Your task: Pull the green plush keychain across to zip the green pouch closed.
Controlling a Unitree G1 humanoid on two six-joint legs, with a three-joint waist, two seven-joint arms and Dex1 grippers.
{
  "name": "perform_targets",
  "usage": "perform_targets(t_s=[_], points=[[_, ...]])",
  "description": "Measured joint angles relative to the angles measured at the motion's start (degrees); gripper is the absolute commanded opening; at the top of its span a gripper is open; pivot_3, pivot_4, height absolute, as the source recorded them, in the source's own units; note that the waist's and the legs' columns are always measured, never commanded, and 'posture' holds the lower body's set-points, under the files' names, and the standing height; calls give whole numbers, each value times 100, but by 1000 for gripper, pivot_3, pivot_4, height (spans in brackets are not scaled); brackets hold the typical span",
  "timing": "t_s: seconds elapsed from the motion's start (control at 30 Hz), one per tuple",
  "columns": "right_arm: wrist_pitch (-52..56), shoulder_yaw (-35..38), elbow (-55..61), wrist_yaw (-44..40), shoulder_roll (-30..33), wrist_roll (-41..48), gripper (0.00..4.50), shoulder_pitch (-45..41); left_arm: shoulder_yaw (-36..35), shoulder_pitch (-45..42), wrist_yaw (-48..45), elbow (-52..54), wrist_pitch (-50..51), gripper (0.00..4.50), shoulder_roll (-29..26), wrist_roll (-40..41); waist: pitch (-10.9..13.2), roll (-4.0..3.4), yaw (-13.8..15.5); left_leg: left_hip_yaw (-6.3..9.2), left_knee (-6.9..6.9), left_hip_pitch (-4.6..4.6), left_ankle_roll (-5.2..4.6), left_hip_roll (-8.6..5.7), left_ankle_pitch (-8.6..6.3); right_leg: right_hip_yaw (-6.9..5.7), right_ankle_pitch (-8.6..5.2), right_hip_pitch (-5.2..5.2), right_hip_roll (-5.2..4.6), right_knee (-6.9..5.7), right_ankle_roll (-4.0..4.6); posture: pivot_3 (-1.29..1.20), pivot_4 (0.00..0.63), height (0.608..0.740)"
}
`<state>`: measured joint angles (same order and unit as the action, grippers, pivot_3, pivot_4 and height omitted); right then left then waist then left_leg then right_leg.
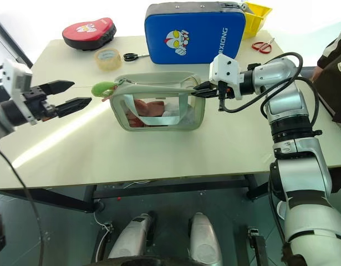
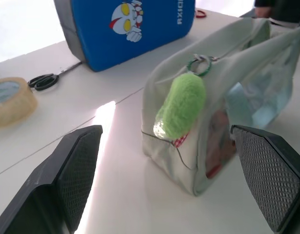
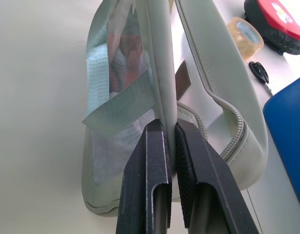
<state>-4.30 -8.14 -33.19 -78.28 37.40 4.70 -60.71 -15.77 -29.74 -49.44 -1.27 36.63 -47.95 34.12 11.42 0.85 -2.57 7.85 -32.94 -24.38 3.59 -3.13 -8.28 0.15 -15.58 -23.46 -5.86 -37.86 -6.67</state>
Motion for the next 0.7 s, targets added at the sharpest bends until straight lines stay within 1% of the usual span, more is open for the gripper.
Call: perform_targets(t_s=[0.1,0.17,0.2,0.23,0.33,0.4,0.43,0.6,0.7], points=[[7,-1,0,8,-10,-1,39,0,211,-238,-35,-400,-208,4500,197,-160,0,-1,-7,0,0,1,-1,1,-1,-1,0,-1,1,-1,0,0,150,740],[7,0,3,15,-10,-1,0,0,333,-431,-47,-667,-380,3956,283,-293,0,0,-4,-1,-2,1,-1,0,-1,0,0,0,1,-1,0,0,150,740],[7,0,4,16,-12,0,0,0,349,-515,-52,-761,-456,3617,328,-348,0,0,-5,-1,-2,1,-1,0,-1,0,0,0,1,-1,-1,0,150,740],[8,0,4,16,-12,0,0,0,375,-585,-75,-841,-496,3223,333,-381,0,0,-7,-1,-2,1,-1,0,-1,0,0,0,1,-1,0,0,150,740],[20,-1,7,17,-13,0,0,0,399,-692,-205,-951,-632,1615,331,-482,0,0,-10,-1,-1,1,-1,1,-1,0,0,0,1,-1,-1,0,150,740],[29,0,19,17,-12,1,0,0,444,-703,-295,-1009,-680,646,332,-518,0,0,-7,-1,-2,0,-1,1,-1,0,0,0,1,-1,-1,0,150,740],[29,0,19,18,-11,1,0,0,468,-703,-324,-1020,-684,43,330,-538,0,0,-6,-1,-2,1,-1,0,-1,0,0,0,1,-1,-1,0,150,740],[29,0,19,30,-11,1,0,0,551,-734,-440,-1030,-705,43,337,-618,0,0,-5,0,-2,1,-2,0,-1,0,0,0,1,-1,-1,0,150,740],[29,2,20,47,-9,1,0,1,549,-1055,-370,-1153,-733,43,375,-654,0,1,1,0,-4,0,-2,0,-1,-1,0,2,1,-1,-1,0,150,740]])
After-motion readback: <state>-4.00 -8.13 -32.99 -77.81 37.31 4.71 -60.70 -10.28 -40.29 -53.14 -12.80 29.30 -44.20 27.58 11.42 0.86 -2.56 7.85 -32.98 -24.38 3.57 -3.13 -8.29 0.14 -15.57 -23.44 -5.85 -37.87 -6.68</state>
